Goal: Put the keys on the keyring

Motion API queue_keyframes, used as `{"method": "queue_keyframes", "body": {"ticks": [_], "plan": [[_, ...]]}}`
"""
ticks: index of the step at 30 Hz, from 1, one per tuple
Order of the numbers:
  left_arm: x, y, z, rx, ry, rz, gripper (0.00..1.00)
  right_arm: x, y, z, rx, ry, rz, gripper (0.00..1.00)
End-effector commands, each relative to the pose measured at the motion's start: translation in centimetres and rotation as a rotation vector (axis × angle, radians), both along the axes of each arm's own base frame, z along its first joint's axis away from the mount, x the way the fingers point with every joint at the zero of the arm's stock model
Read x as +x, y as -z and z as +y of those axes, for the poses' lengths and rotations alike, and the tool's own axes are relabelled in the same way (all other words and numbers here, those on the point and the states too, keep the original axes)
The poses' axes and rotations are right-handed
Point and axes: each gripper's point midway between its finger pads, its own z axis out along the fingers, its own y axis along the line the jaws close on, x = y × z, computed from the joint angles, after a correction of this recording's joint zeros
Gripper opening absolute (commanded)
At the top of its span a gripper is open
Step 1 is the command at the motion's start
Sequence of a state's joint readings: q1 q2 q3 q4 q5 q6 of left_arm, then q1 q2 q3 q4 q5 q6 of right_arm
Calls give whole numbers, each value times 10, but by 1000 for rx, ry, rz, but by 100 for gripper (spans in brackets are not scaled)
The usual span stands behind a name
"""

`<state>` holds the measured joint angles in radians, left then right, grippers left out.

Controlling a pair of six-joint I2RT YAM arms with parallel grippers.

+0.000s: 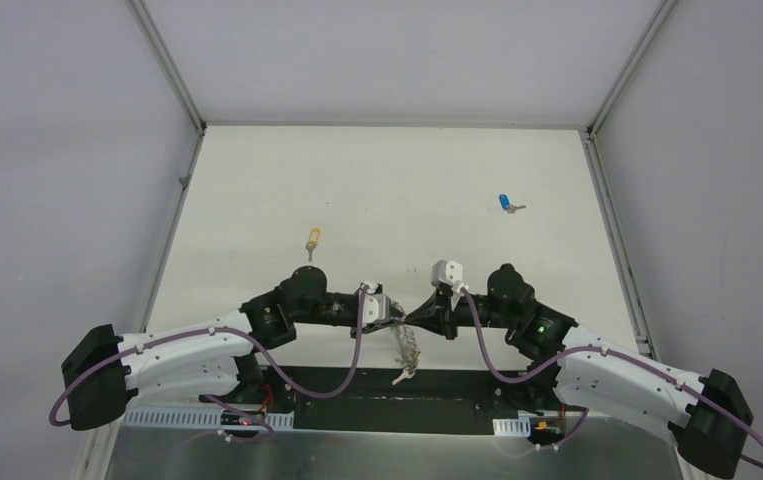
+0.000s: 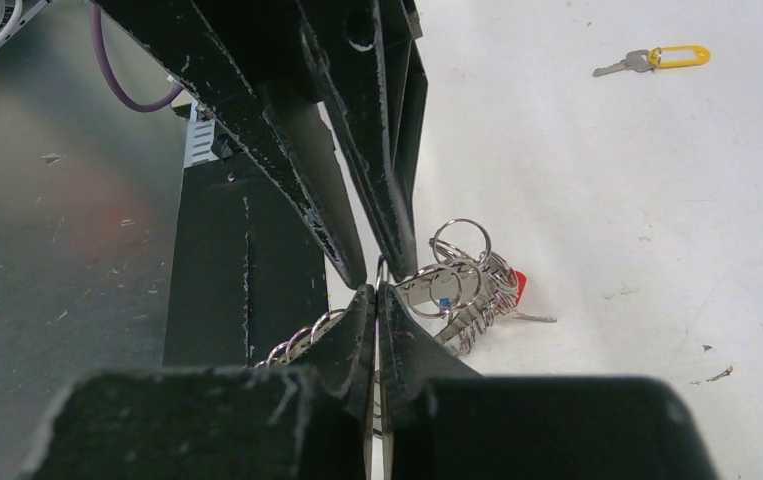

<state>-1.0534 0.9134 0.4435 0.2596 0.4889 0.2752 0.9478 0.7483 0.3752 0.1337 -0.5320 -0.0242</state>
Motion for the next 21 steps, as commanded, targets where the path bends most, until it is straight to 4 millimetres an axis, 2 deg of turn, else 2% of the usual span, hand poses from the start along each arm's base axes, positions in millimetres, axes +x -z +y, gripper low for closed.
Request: {"method": "queue_keyframes", "body": {"ticks": [1, 3, 4, 6, 7, 10, 12, 16, 21], "plan": [[-10, -27, -12, -55, 82, -36, 15, 0, -26, 7, 76, -22, -40, 0], [-12, -26, -14, -42, 102, -37, 3, 0, -27, 7, 76, -20, -40, 0], [-13, -25, -15, -33, 109, -38, 0, 1, -27, 7, 76, -16, -40, 0], [-12, -25, -14, -24, 110, -42, 0, 3, -28, 6, 75, 3, -39, 0], [-13, -25, -14, -23, 109, -45, 0, 4, -30, 5, 74, 11, -42, 6], [-12, -28, -9, -36, 96, -63, 0, 4, -37, 1, 81, 19, -72, 43], [-12, -33, -6, -61, 87, -80, 0, 5, -42, -4, 96, 41, -97, 58], [-13, -41, -1, -113, 67, -93, 0, 9, -52, -17, 129, 100, -149, 71], [-14, -53, 4, -204, 42, -108, 0, 7, -59, -30, 157, 126, -198, 75]]}}
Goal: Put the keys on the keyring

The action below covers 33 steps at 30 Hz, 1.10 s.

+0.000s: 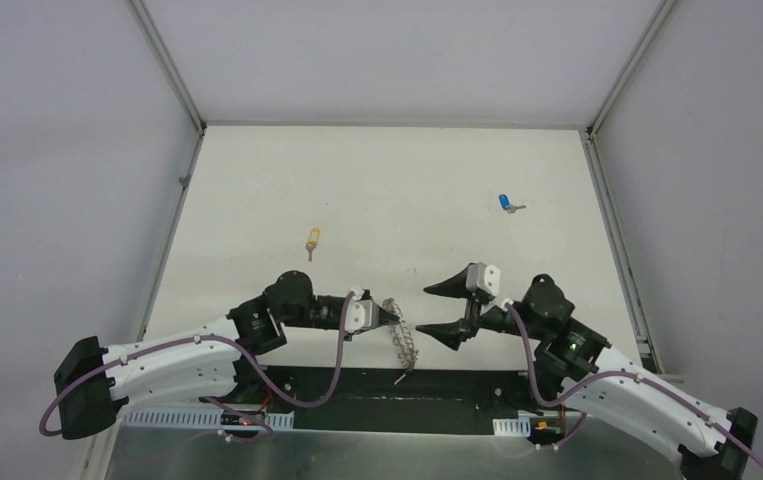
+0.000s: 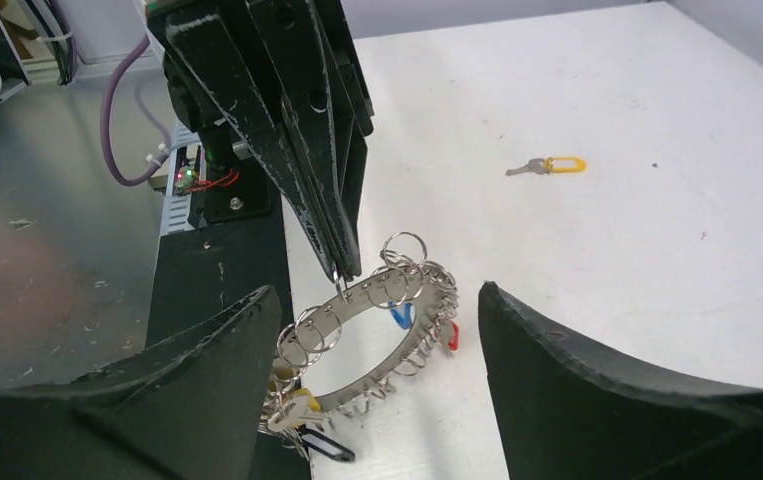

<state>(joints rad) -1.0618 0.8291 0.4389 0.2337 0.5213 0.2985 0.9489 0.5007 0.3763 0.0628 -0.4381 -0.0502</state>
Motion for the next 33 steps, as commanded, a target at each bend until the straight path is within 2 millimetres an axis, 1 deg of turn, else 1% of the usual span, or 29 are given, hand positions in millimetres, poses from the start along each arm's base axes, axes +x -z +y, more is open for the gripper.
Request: {"method": "queue_keyframes", "body": {"ticks": [1, 4, 7, 14, 16, 20, 23, 28, 33], "plan": [[-3, -37, -1, -171, -1, -66, 0, 3, -13, -9, 25, 36, -60, 75], [-3, -41, 0, -204, -3, -78, 0, -2, -14, -10, 27, 13, -63, 74], [-4, -46, 0, -235, 1, -92, 0, -9, -16, -8, 28, -26, -63, 71], [-4, -59, 1, -337, -5, -119, 0, -15, -18, -2, 25, -81, -63, 60], [-4, -62, 2, -353, -7, -123, 0, -16, -20, 0, 29, -93, -68, 54], [-5, -68, 4, -397, -11, -133, 0, -19, -24, 3, 39, -120, -68, 47], [-5, -74, 7, -443, -20, -144, 0, -21, -27, 5, 45, -136, -66, 43], [-8, -78, 10, -497, -15, -147, 0, -21, -33, 8, 60, -146, -73, 41], [-14, -85, 11, -525, 19, -165, 0, -22, -38, 11, 72, -167, -83, 33]]}}
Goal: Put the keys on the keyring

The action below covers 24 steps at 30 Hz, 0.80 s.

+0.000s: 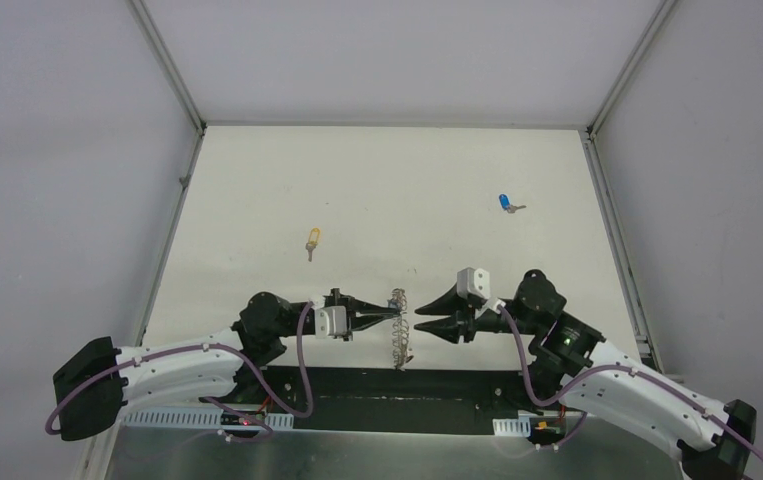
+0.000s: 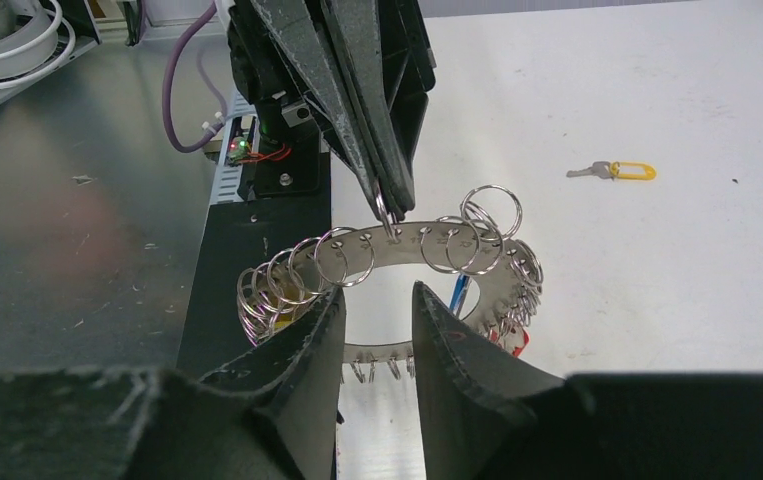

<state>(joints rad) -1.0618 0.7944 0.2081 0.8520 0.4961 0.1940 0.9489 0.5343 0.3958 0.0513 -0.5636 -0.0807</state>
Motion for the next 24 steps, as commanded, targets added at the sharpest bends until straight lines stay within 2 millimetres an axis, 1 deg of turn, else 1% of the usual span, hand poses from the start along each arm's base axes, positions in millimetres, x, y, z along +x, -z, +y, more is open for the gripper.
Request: {"method": "queue_keyframes", "body": {"ticks": [1, 4, 9, 12, 15, 16, 17, 19, 24], "plan": [[-12, -42, 5, -158, 40, -79, 0, -4, -40, 7, 97, -47, -70, 31], [-16, -47, 7, -183, 56, -101, 0, -5, -42, 10, 103, -64, -70, 29], [-19, -51, 8, -202, 68, -123, 0, -5, -51, 14, 124, -82, -77, 29], [-18, -51, 8, -195, 63, -116, 0, -5, -55, 16, 126, -90, -81, 30], [-11, -52, 7, -177, 32, -74, 0, -5, -55, 17, 122, -94, -80, 31], [-8, -52, 7, -164, 15, -49, 0, -5, -54, 17, 116, -91, -77, 31], [-4, -46, 6, -125, -3, -9, 0, -4, -53, 16, 109, -83, -74, 31], [0, -45, 6, -71, -27, 30, 0, 1, -51, 14, 98, -53, -74, 31], [5, -38, 12, 97, -72, 110, 0, 11, -40, 7, 55, 30, -69, 34]]}}
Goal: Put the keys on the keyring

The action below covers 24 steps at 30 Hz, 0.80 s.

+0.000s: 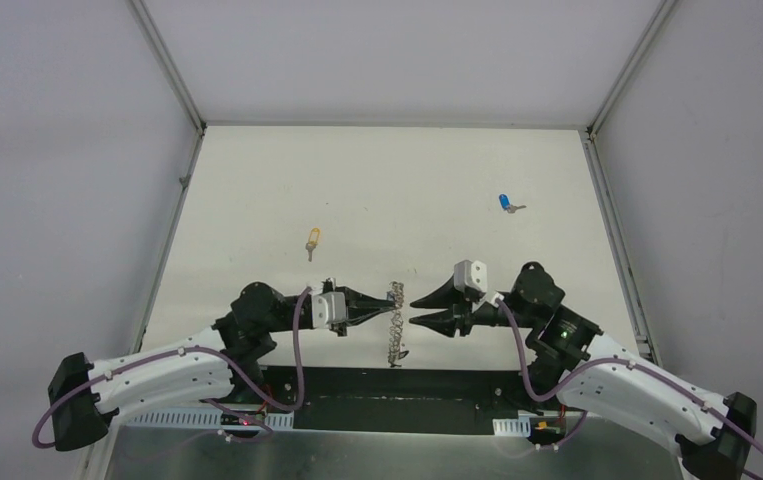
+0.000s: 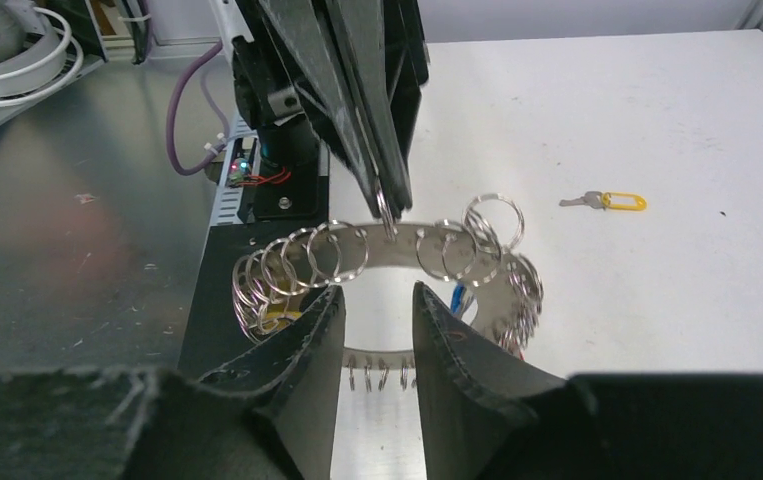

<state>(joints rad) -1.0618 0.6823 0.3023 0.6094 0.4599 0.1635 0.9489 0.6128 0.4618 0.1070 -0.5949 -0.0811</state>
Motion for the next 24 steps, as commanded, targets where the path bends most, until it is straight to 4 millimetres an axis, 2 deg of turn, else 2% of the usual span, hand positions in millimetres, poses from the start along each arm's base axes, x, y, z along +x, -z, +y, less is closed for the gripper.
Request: {"method": "queue_keyframes", "body": {"ticks": [1, 4, 9, 14, 24], "plan": [[2, -15, 7, 109, -44, 69, 0, 10, -14, -6, 11, 69, -44, 35], [0, -3, 8, 236, -31, 108, 0, 10, -10, -6, -21, 63, -50, 37], [-2, 22, 10, 483, -20, 218, 0, 10, -4, -3, -76, 40, -43, 49], [3, 22, 10, 637, -48, 310, 0, 8, -4, 4, -95, 2, -23, 54], [15, 13, 12, 817, -136, 421, 0, 11, -5, 19, -52, -15, 21, 50]]}}
